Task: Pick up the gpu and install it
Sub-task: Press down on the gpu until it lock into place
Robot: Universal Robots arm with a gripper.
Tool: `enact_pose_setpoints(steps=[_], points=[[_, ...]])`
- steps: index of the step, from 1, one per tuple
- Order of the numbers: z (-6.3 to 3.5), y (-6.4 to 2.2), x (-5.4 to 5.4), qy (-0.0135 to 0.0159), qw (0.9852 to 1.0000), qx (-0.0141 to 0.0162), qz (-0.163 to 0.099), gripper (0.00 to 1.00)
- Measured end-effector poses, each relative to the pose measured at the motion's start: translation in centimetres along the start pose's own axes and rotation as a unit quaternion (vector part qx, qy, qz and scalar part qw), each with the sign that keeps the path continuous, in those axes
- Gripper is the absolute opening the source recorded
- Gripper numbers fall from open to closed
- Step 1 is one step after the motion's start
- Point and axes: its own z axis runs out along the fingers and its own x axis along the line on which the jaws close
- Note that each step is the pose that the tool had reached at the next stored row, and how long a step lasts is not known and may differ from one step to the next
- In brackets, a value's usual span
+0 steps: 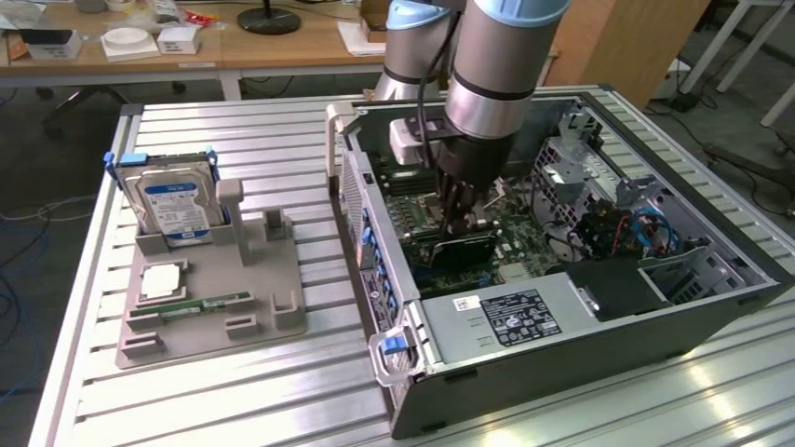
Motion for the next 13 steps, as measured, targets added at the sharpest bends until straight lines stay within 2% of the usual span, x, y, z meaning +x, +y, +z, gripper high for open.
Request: enact_pose_setpoints(steps=[5,13], points=[[0.60,0.19,-0.02,0.0000,1.0000,0.0000,0.000,0.10],[0.75,0.21,-0.02,-0.0007,1.0000,-0.0001,0.000,0.10]])
